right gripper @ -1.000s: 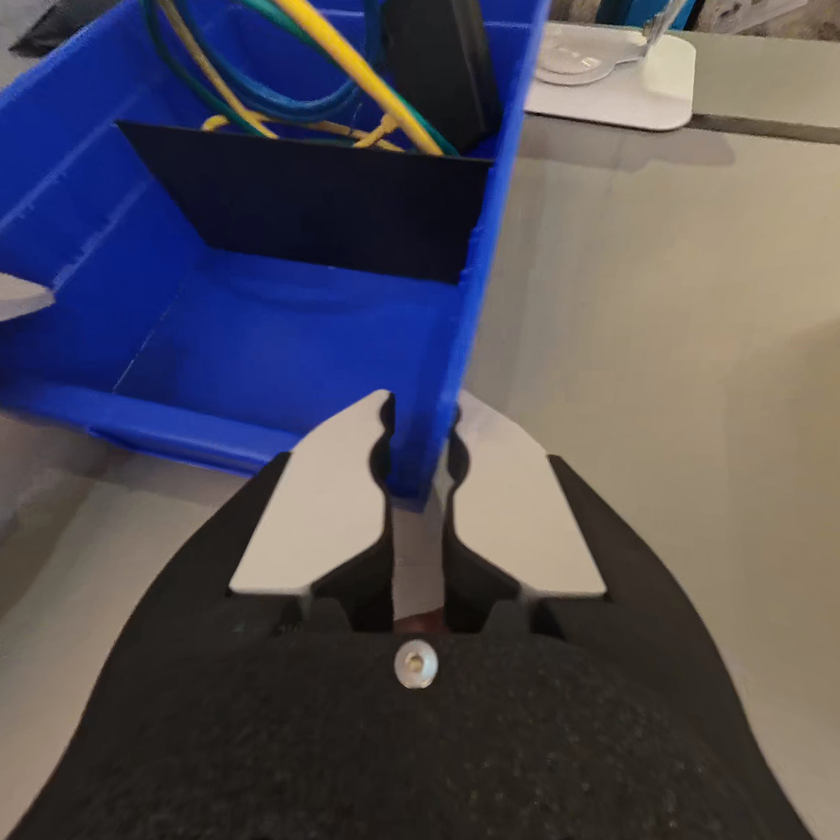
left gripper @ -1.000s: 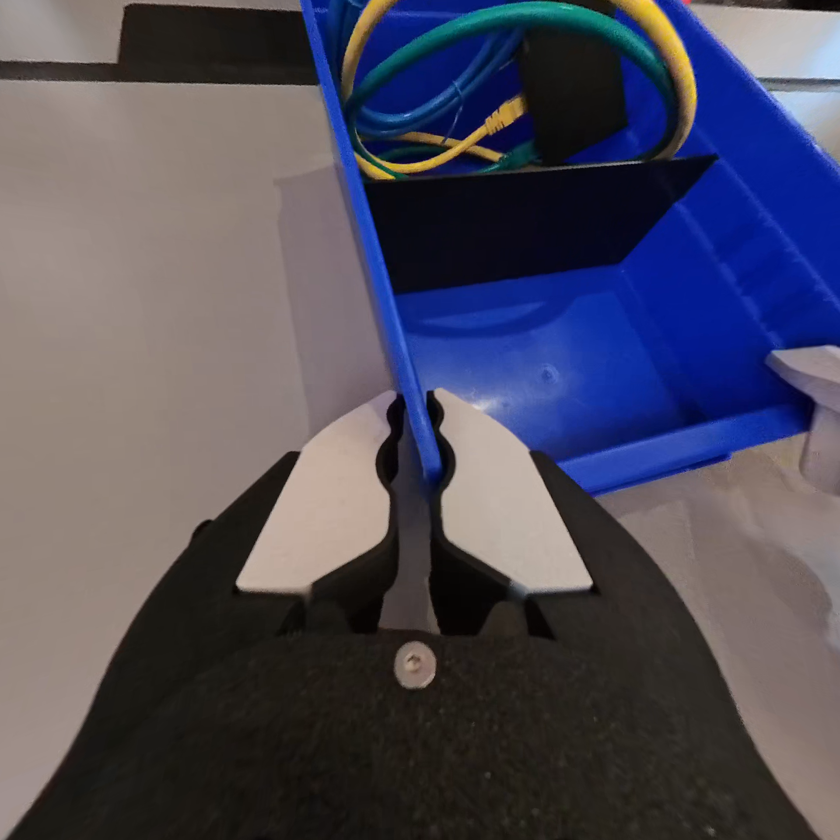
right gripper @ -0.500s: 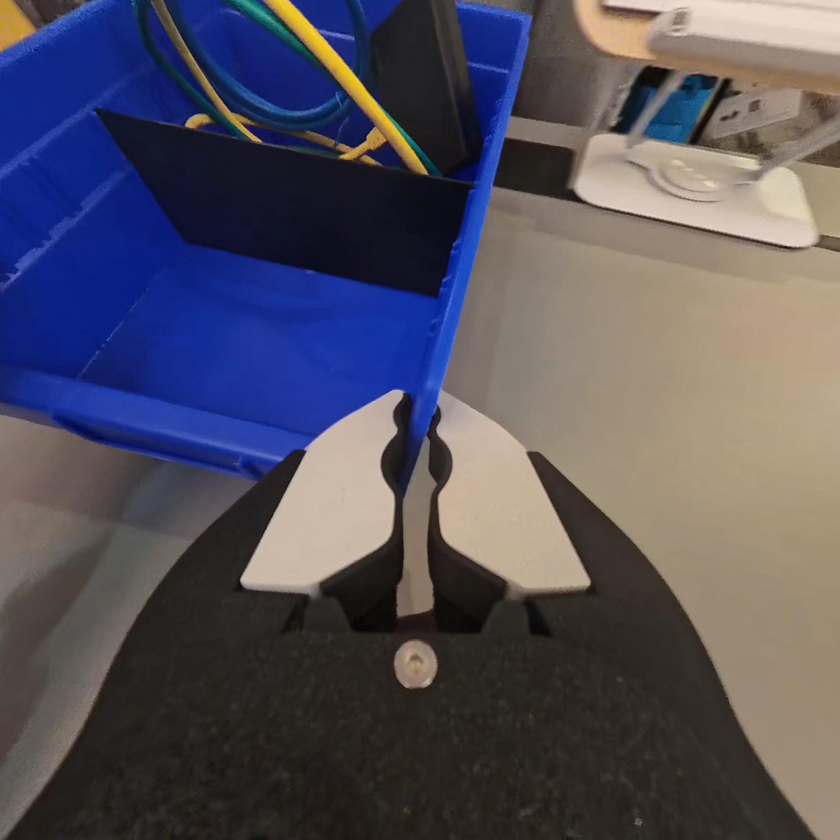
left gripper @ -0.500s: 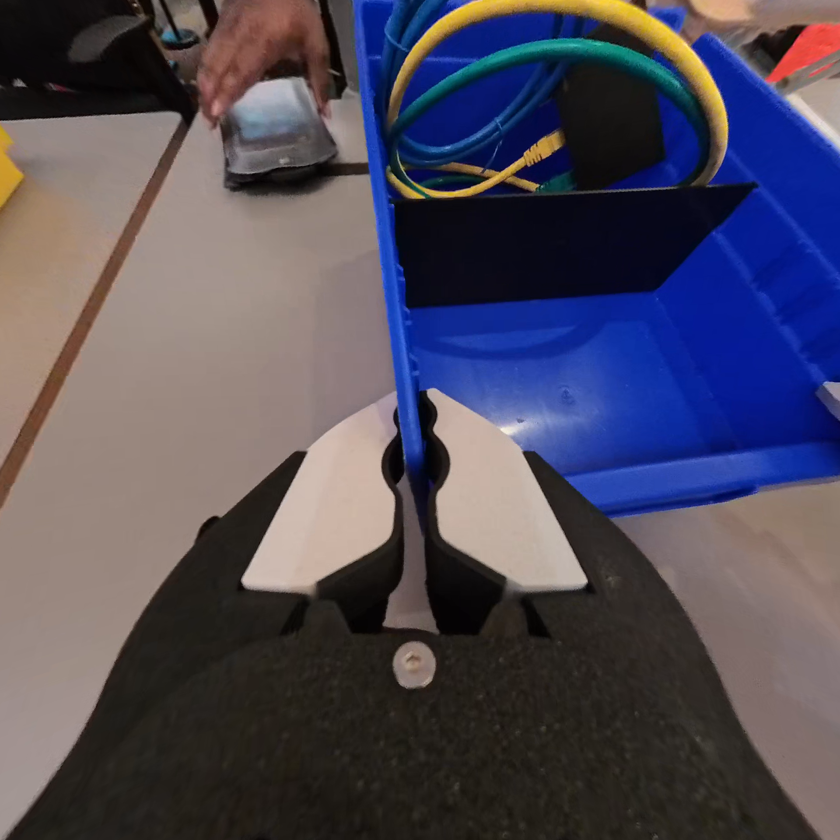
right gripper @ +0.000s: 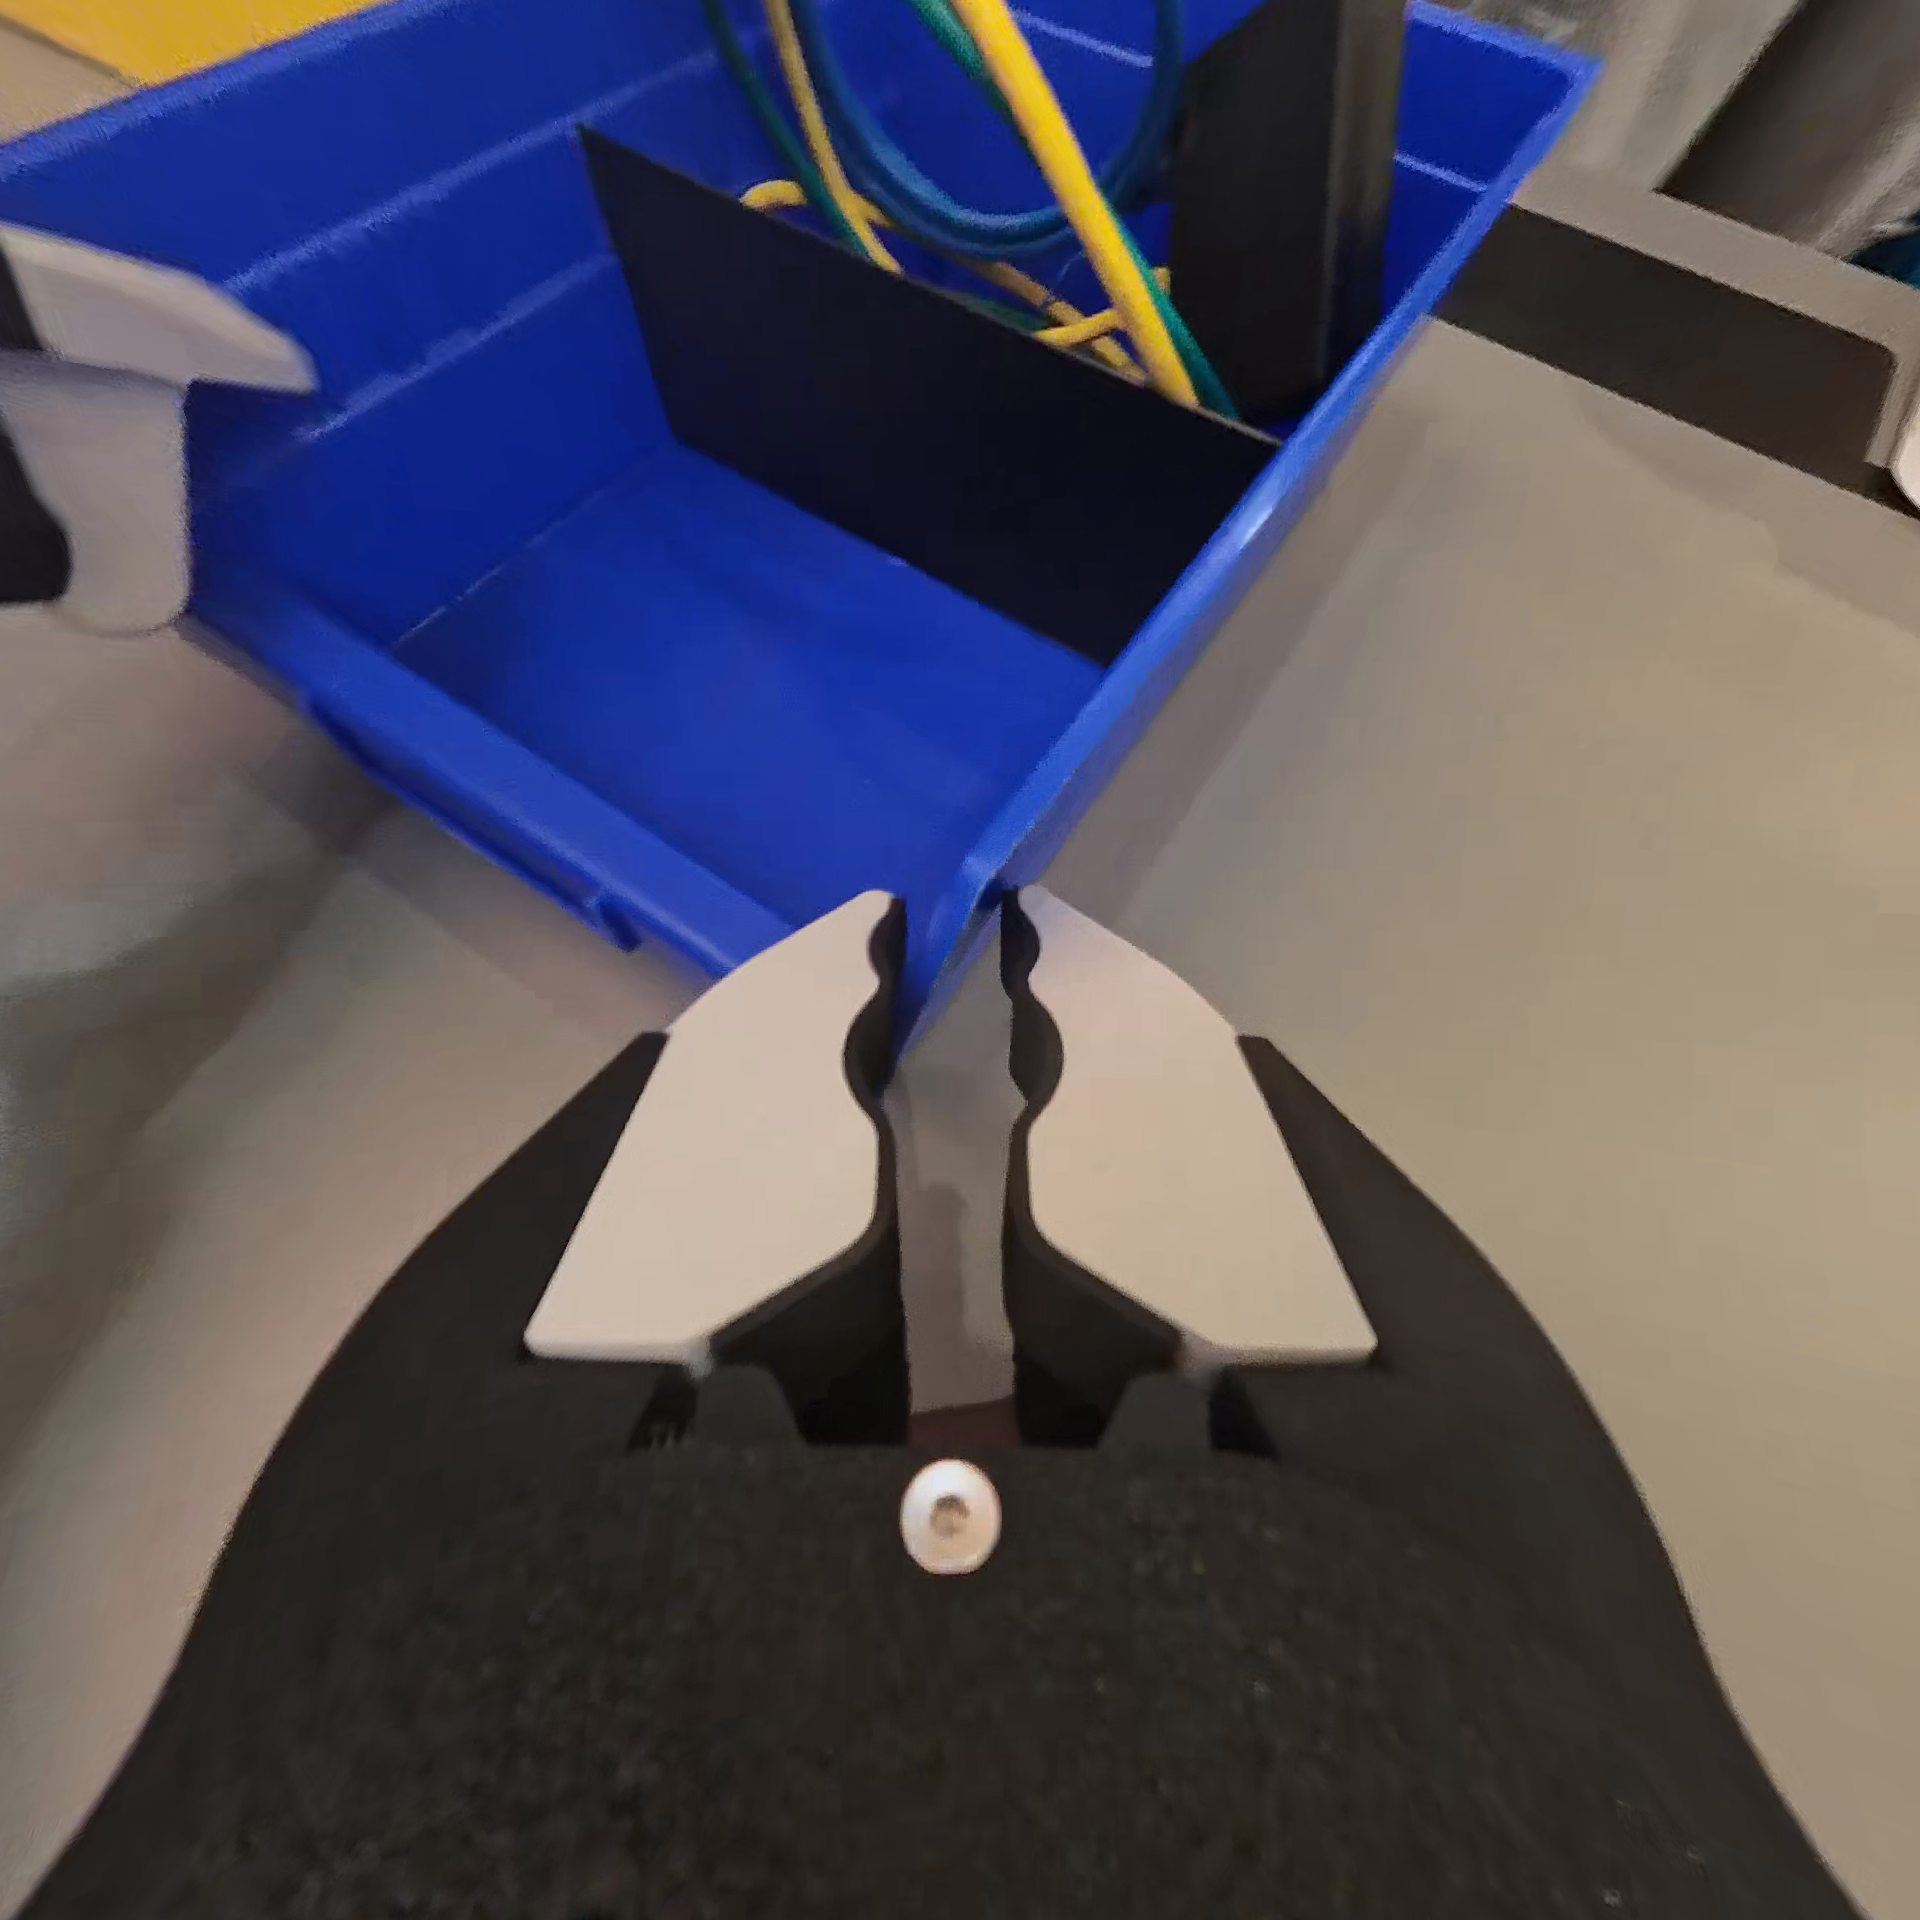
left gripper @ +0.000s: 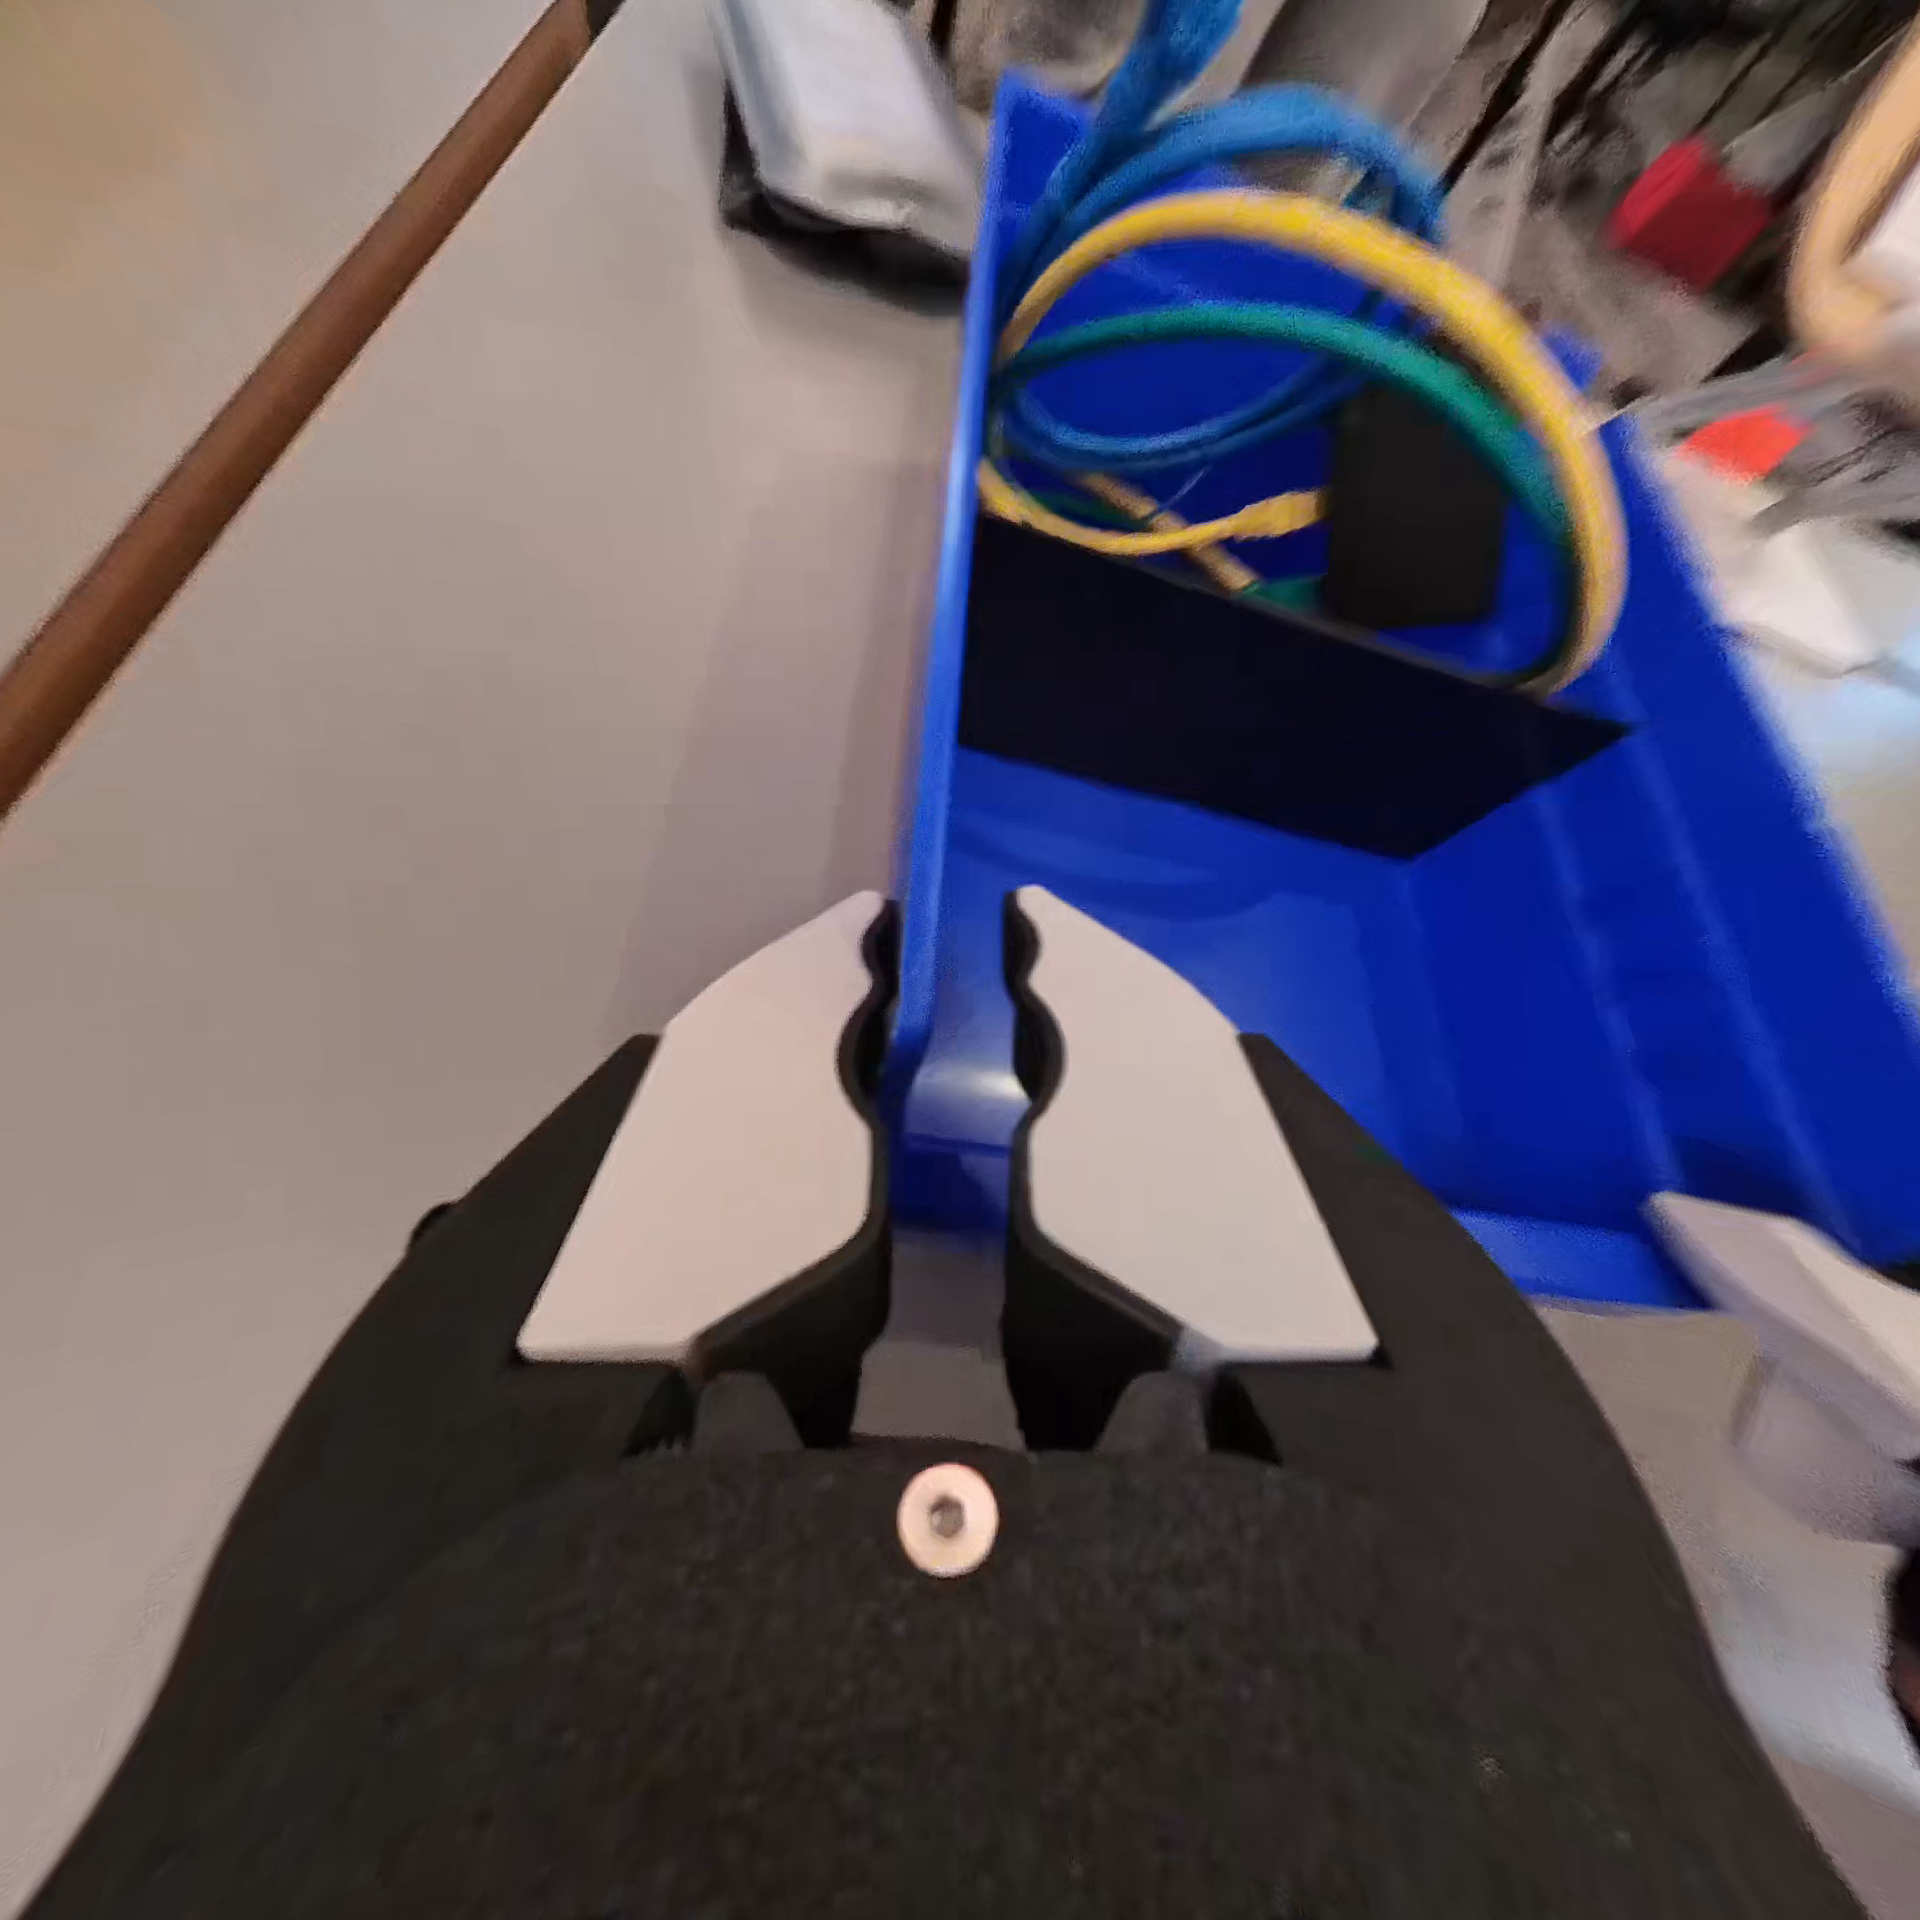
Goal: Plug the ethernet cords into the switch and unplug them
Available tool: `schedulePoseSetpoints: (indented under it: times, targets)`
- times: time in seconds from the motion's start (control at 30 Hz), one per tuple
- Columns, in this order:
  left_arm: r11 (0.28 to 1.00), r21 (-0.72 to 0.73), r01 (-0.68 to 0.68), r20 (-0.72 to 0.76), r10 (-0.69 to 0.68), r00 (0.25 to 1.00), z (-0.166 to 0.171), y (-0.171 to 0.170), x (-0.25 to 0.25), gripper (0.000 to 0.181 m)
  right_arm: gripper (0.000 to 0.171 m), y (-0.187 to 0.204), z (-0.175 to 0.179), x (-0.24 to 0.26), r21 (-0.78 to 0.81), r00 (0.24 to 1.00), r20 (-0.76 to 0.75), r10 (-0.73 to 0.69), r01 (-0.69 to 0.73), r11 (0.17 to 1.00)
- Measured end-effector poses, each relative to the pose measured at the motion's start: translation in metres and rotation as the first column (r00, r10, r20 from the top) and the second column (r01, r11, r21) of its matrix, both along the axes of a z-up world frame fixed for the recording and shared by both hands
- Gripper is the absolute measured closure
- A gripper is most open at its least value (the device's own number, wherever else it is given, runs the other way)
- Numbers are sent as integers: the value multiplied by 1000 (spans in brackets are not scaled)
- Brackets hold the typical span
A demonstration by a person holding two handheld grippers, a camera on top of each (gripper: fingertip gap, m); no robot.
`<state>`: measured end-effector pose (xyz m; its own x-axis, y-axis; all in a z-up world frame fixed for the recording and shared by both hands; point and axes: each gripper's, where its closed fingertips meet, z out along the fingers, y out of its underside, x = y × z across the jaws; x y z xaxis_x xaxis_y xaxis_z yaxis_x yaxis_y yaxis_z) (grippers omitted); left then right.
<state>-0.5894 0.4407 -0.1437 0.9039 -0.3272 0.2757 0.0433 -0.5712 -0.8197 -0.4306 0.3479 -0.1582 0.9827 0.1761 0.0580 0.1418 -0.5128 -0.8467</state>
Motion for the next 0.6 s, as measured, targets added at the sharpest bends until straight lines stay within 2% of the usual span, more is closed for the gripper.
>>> schedulePoseSetpoints:
  times: [0.07, 0.13, 0.23, 0.3, 0.43, 0.5, 0.6]
  targets:
    - [998, 55, 20, 147, -28, 989, 23, -6, 6, 143, 151, -13, 9, 2, 9, 994, -29, 104, -103, 995]
    - [987, 158, -29, 218, -7, 976, 51, -10, -3, 138, 147, -34, 20, 13, 36, 979, -51, 197, -196, 980]
    - [952, 296, -77, 204, 15, 979, 80, -24, -12, 137, 140, -76, 28, 47, 48, 949, -62, 309, -307, 951]
    - [941, 337, -27, 167, -32, 985, 88, -39, 4, 137, 138, -105, 30, 87, 70, 941, -97, 324, -319, 945]
    - [919, 366, 147, 65, -183, 981, 86, -84, 76, 138, 135, -168, 27, 199, 126, 940, -279, 196, -167, 978]
    - [898, 368, 243, 108, -301, 948, 81, -119, 128, 138, 135, -207, 31, 268, 187, 942, -313, 123, -66, 980]
    - [805, 376, 458, 308, -575, 758, 82, -193, 217, 140, 138, -250, 54, 378, 263, 930, -347, -121, 220, 939]
